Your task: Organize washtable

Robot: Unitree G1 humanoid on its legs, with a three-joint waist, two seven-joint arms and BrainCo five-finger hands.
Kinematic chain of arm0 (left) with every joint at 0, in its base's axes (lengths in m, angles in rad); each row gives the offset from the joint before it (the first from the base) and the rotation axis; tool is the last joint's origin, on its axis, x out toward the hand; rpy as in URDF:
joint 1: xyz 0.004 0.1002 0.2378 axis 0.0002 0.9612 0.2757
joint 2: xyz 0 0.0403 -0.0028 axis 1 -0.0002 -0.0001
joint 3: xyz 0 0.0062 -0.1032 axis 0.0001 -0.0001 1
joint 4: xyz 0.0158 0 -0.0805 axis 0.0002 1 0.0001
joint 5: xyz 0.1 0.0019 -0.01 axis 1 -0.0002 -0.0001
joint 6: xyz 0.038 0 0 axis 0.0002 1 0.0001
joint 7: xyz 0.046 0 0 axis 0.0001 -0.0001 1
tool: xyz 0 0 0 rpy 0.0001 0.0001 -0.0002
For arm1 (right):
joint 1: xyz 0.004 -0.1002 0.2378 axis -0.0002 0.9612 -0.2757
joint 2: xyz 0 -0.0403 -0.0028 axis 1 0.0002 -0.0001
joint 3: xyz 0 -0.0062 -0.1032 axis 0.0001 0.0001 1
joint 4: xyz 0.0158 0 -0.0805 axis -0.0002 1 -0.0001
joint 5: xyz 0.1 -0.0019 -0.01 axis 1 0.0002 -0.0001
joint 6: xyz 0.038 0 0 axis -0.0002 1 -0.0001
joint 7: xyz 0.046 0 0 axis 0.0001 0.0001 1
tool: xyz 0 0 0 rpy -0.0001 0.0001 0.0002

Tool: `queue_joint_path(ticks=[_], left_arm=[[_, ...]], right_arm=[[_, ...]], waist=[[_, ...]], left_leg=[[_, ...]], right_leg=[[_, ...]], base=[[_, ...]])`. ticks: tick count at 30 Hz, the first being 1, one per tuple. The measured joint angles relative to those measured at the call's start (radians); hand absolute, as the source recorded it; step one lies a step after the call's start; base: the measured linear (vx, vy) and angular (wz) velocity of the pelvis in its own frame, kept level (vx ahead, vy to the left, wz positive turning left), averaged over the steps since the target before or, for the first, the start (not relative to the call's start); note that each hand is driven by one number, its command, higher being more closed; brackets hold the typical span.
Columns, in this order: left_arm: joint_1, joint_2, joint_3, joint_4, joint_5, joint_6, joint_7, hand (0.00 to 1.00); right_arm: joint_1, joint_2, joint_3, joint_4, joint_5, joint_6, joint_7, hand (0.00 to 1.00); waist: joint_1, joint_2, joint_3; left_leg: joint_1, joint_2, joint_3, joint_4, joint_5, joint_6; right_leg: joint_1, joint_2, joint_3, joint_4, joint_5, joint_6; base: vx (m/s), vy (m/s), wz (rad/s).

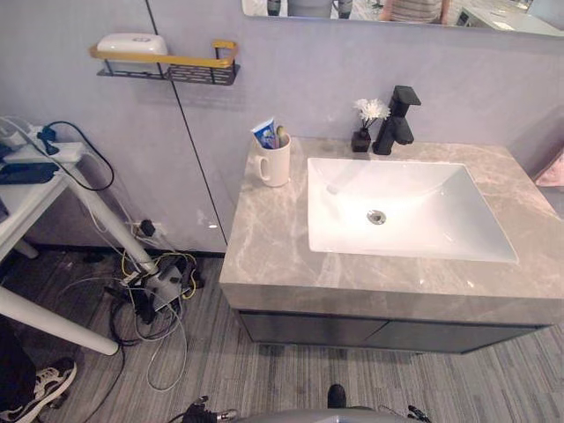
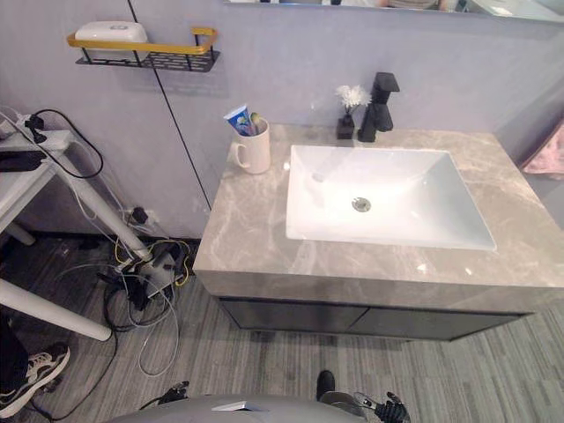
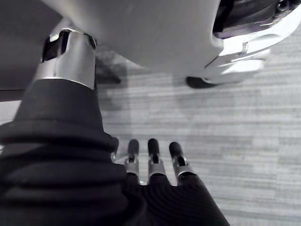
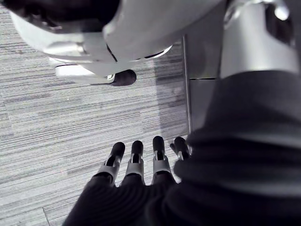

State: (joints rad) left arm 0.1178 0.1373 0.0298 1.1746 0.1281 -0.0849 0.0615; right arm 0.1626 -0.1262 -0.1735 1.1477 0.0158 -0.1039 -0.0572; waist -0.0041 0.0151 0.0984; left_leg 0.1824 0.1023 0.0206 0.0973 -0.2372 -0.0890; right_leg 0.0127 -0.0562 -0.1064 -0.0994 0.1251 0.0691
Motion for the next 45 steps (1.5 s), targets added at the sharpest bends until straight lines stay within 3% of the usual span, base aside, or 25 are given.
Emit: queue_joint_path(ticks=[6, 8, 9, 10, 11, 12, 13, 14, 15, 17, 18, 19, 20, 21, 22, 23, 24, 27, 29, 34, 38, 40, 42, 45], left_arm=[[-0.019, 0.017, -0.058, -0.001, -0.002, -0.007, 0.006, 0.0], [-0.062, 0.028, -0.079, 0.0, -0.001, -0.007, 0.005, 0.0], [-0.071, 0.029, -0.078, 0.0, -0.001, -0.007, 0.006, 0.0], [-0.089, 0.038, -0.076, -0.004, -0.001, -0.006, 0.008, 0.0], [-0.086, 0.029, -0.071, -0.017, -0.001, -0.007, 0.009, 0.0], [-0.081, 0.025, -0.06, -0.04, -0.002, -0.008, 0.011, 0.0], [-0.084, 0.024, -0.048, -0.052, 0.0, -0.011, 0.011, 0.0], [-0.08, 0.023, -0.04, -0.068, -0.002, -0.012, 0.008, 0.0], [-0.065, 0.02, -0.037, -0.077, -0.004, -0.004, 0.007, 0.0], [-0.05, 0.02, -0.03, -0.077, -0.008, -0.001, 0.004, 0.0], [-0.044, 0.026, -0.015, -0.074, -0.016, 0.004, -0.001, 0.0], [-0.043, 0.026, 0.002, -0.069, -0.022, 0.008, -0.003, 0.0], [-0.038, 0.012, 0.031, -0.066, -0.037, 0.014, -0.006, 0.0], [-0.021, -0.005, 0.031, -0.068, -0.044, 0.012, -0.009, 0.0], [-0.012, -0.01, 0.028, -0.072, -0.044, 0.01, -0.011, 0.0], [-0.015, 0.003, 0.029, -0.076, -0.044, 0.01, -0.011, 0.0], [-0.021, 0.007, 0.028, -0.075, -0.044, 0.012, -0.011, 0.0], [-0.037, 0.008, 0.025, -0.073, -0.065, 0.013, -0.011, 0.0], [-0.039, 0.002, 0.012, -0.053, -0.082, 0.012, -0.007, 0.0], [-0.041, 0.003, 0.01, -0.038, -0.084, 0.013, -0.002, 0.0], [-0.045, -0.005, 0.004, -0.043, -0.08, 0.01, 0.01, 0.0], [-0.045, -0.01, 0.003, -0.048, -0.079, 0.009, 0.01, 0.0], [-0.031, -0.021, 0.002, -0.059, -0.079, 0.003, 0.009, 0.0], [-0.03, -0.029, 0.007, -0.056, -0.073, 0.003, 0.005, 0.0]], right_arm=[[-0.009, -0.003, -0.014, -0.006, 0.037, -0.004, 0.001, 0.0], [-0.014, 0.007, -0.064, -0.009, 0.088, -0.003, -0.005, 0.0], [-0.013, 0.011, -0.071, -0.008, 0.094, -0.002, -0.008, 0.0], [-0.012, 0.021, -0.072, -0.009, 0.103, 0.001, -0.011, 0.0], [-0.017, 0.018, -0.071, -0.012, 0.107, 0.001, -0.012, 0.0], [-0.032, 0.016, -0.084, -0.016, 0.118, 0.003, -0.012, 0.0], [-0.031, 0.023, -0.104, -0.014, 0.122, 0.009, -0.012, 0.0], [-0.013, 0.032, -0.116, -0.007, 0.121, 0.017, -0.012, 0.0], [0.004, 0.033, -0.121, -0.005, 0.122, 0.026, -0.012, 0.0], [0.012, 0.031, -0.149, -0.006, 0.12, 0.028, -0.012, 0.0], [0.003, 0.038, -0.17, -0.006, 0.12, 0.028, -0.012, 0.0], [-0.005, 0.046, -0.186, -0.006, 0.12, 0.028, -0.012, 0.0], [-0.014, 0.05, -0.2, -0.008, 0.12, 0.028, -0.01, 0.0], [-0.014, 0.043, -0.222, -0.003, 0.12, 0.031, -0.006, 0.0], [-0.013, 0.041, -0.232, -0.003, 0.12, 0.03, -0.005, 0.0], [-0.013, 0.05, -0.23, 0.004, 0.118, 0.03, -0.002, 0.0], [-0.017, 0.053, -0.226, 0.005, 0.118, 0.031, 0.002, 0.0], [-0.058, 0.049, -0.196, 0.0, 0.11, 0.028, 0.014, 0.0], [-0.057, 0.038, -0.176, 0.001, 0.11, 0.029, 0.015, 0.0], [-0.057, 0.04, -0.151, -0.004, 0.121, 0.022, 0.013, 0.0], [-0.047, 0.032, -0.151, -0.007, 0.123, 0.013, 0.01, 0.0], [-0.029, 0.018, -0.152, -0.004, 0.123, 0.003, 0.009, 0.0], [-0.016, 0.008, -0.157, 0.005, 0.123, 0.002, 0.01, 0.0], [-0.006, 0.009, -0.18, 0.0, 0.123, 0.003, 0.013, 0.0]], waist=[[-0.017, 0.001, 0.007], [-0.022, 0.0, 0.046], [-0.025, -0.016, 0.055], [-0.033, -0.029, 0.063], [-0.027, -0.015, 0.061], [-0.025, -0.001, 0.072], [-0.026, -0.011, 0.077], [-0.025, -0.013, 0.077], [-0.021, -0.01, 0.071], [-0.015, -0.022, 0.055], [-0.012, -0.042, 0.042], [-0.002, -0.044, 0.04], [0.017, -0.029, 0.047], [0.04, -0.006, -0.001], [0.041, -0.002, -0.014], [0.038, -0.032, -0.026], [0.04, -0.04, -0.029], [0.052, -0.035, -0.034], [0.055, -0.016, -0.035], [0.051, -0.013, -0.034], [0.038, 0.007, 0.01], [0.038, 0.027, 0.022], [0.045, 0.039, 0.024], [0.053, 0.055, 0.019]], left_leg=[[-0.08, -0.026, 0.101, 0.055, -0.032, 0.026], [-0.113, -0.05, 0.155, 0.097, -0.045, 0.047], [-0.124, -0.058, 0.173, 0.112, -0.051, 0.058], [-0.146, -0.073, 0.201, 0.147, -0.056, 0.072], [-0.156, -0.057, 0.233, 0.142, -0.05, 0.093], [-0.158, -0.043, 0.276, 0.132, -0.058, 0.106], [-0.161, -0.046, 0.307, 0.133, -0.055, 0.11], [-0.148, -0.047, 0.32, 0.132, -0.05, 0.117], [-0.134, -0.046, 0.338, 0.13, -0.046, 0.121], [-0.148, -0.054, 0.37, 0.152, -0.045, 0.124], [-0.183, -0.061, 0.391, 0.199, -0.045, 0.125], [-0.206, -0.051, 0.395, 0.244, -0.046, 0.126], [-0.29, -0.018, 0.381, 0.37, -0.068, 0.124], [-0.308, -0.054, 0.328, 0.209, 0.021, 0.151], [-0.32, -0.051, 0.322, 0.171, 0.052, 0.131], [-0.324, -0.075, 0.345, 0.197, 0.049, 0.134], [-0.338, -0.076, 0.355, 0.21, 0.049, 0.133], [-0.389, -0.046, 0.384, 0.229, 0.056, 0.123], [-0.383, -0.008, 0.376, 0.224, 0.076, 0.099], [-0.365, 0.043, 0.365, 0.196, 0.141, 0.07], [-0.342, 0.1, 0.351, 0.272, 0.137, 0.064], [-0.344, 0.077, 0.229, 0.288, 0.137, 0.063], [-0.307, -0.032, -0.068, 0.185, 0.085, -0.017], [-0.27, -0.111, -0.234, 0.133, 0.071, -0.017]], right_leg=[[-0.119, -0.001, 0.118, 0.025, 0.03, 0.024], [-0.203, 0.0, 0.183, 0.11, 0.037, 0.027], [-0.223, -0.002, 0.202, 0.123, 0.043, 0.034], [-0.251, -0.007, 0.226, 0.126, 0.084, 0.079], [-0.258, 0.004, 0.231, 0.086, 0.158, 0.124], [-0.306, 0.013, 0.177, 0.182, 0.123, 0.115], [-0.38, -0.003, 0.088, 0.466, -0.055, -0.009], [-0.392, -0.037, -0.001, 0.753, -0.21, -0.056], [-0.347, -0.069, -0.055, 0.913, -0.273, -0.055], [-0.269, -0.129, -0.09, 0.985, -0.306, -0.038], [-0.212, -0.188, -0.123, 0.917, -0.263, -0.038], [-0.195, -0.191, -0.145, 0.862, -0.276, -0.026], [-0.138, -0.161, -0.183, 0.746, -0.27, -0.038], [-0.111, -0.152, -0.177, 0.678, -0.306, -0.002], [-0.109, -0.161, -0.188, 0.695, -0.329, 0.014], [-0.068, -0.197, -0.187, 0.636, -0.367, 0.046], [-0.046, -0.193, -0.188, 0.578, -0.386, 0.063], [0.017, -0.13, -0.207, 0.31, -0.381, 0.057], [0.06, -0.08, -0.212, 0.219, -0.322, 0.038], [0.098, -0.009, -0.212, 0.142, -0.261, -0.01], [0.124, 0.03, -0.174, 0.159, -0.263, -0.028], [0.122, 0.037, -0.13, 0.167, -0.264, -0.034], [0.077, 0.028, -0.025, 0.191, -0.265, -0.048], [0.031, 0.048, 0.107, 0.179, -0.252, -0.057]], base=[[-0.05, 0.038, -0.57], [-0.08, 0.081, -0.79], [-0.14, 0.101, -0.82], [-0.19, 0.091, -0.92], [-0.11, 0.141, -1.18], [0.23, 0.05, -1.1], [0.32, 0.061, -0.81], [0.46, -0.046, -0.56], [0.28, -0.009, -0.41], [0.39, -0.019, -0.56], [0.23, -0.047, -0.74], [-0.07, -0.034, -0.94], [-0.28, -0.081, -1.07], [-0.3, -0.036, -0.98], [-0.12, -0.033, -0.67], [-0.02, 0.004, -0.33], [-0.08, -0.044, -0.42], [-0.23, -0.099, -0.44], [-0.22, -0.081, -0.1], [-0.22, -0.081, -0.06], [-0.18, -0.069, -0.26], [-0.16, -0.075, -0.59], [-0.11, 0.034, -1.09], [0.03, 0.1, -1.19]])
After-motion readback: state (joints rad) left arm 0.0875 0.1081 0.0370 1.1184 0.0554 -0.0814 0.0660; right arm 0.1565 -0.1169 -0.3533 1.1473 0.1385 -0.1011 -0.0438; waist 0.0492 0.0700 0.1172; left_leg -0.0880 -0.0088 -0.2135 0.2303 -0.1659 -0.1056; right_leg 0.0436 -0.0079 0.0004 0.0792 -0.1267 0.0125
